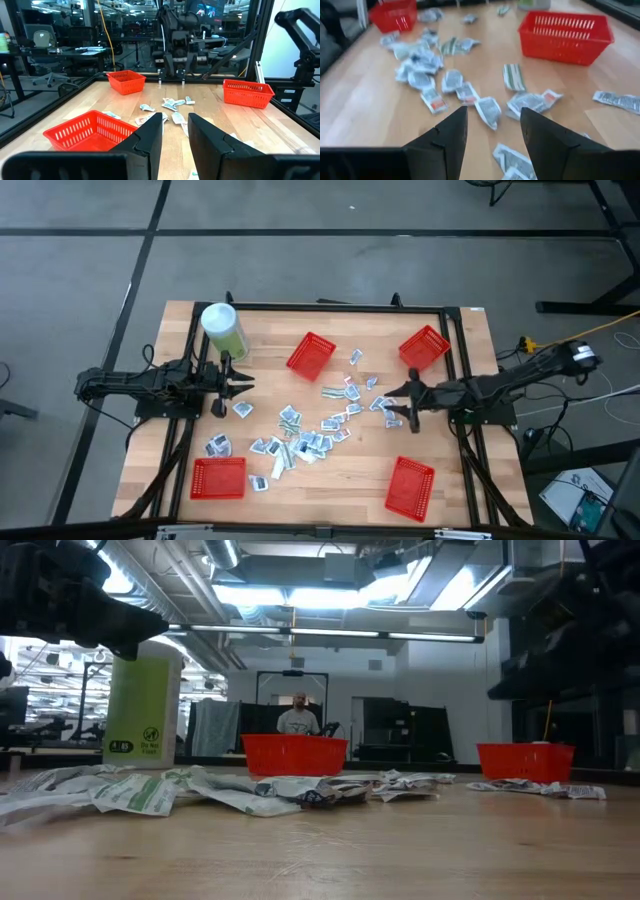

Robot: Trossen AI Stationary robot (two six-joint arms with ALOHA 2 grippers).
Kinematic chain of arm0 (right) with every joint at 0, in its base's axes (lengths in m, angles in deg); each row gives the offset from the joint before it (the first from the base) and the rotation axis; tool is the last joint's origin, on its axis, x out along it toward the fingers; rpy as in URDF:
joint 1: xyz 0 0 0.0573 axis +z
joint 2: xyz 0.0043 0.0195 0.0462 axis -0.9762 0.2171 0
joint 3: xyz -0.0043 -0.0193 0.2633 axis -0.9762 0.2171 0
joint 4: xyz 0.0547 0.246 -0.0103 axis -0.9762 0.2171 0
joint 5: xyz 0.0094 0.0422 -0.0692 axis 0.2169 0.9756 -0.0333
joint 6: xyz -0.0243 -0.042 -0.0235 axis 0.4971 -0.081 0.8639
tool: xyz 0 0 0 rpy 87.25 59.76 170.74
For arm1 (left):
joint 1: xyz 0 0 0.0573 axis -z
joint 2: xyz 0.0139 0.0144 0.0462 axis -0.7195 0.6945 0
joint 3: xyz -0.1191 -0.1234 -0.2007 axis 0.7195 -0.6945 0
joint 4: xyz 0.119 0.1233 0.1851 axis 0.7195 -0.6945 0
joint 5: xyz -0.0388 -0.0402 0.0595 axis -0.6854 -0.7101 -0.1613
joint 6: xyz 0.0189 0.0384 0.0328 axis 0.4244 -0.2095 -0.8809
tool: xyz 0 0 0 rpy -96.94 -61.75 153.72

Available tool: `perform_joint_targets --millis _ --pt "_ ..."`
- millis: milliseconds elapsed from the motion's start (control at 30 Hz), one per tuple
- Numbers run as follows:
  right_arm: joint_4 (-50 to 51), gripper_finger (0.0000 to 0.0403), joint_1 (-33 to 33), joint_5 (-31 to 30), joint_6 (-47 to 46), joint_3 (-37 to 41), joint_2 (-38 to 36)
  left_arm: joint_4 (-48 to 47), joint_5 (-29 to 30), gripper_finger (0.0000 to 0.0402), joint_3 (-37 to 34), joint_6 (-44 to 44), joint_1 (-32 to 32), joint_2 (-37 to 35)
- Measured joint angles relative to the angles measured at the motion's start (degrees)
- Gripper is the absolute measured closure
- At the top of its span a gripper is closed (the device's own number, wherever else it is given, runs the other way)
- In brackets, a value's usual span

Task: Pick & Place First Aid Supplies
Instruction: Put the orange ointment pack into the red container

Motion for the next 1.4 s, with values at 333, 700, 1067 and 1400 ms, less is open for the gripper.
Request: perform_joint_targets --millis 333,700,1067,1400 --pt "-0.3 0.0219 2.8 -0.1 14.9 -12.4 21.0 0.0 0.0 0.0313 0.0 0.0 0.0 0.0" --pt "1.2 0.0219 2.7 -9.7 24.0 -23.9 42.3 0.0 0.0 0.0313 0.0 0.0 0.0 0.0" --pt "1.5 0.0219 2.7 -18.3 24.8 -27.2 53.7 -0.2 0.0 0.0313 0.0 0.0 0.0 0.0" --pt "1.1 0.0284 2.0 -19.8 23.9 -27.7 55.7 0.0 0.0 0.0313 0.0 0.0 0.0 0.0"
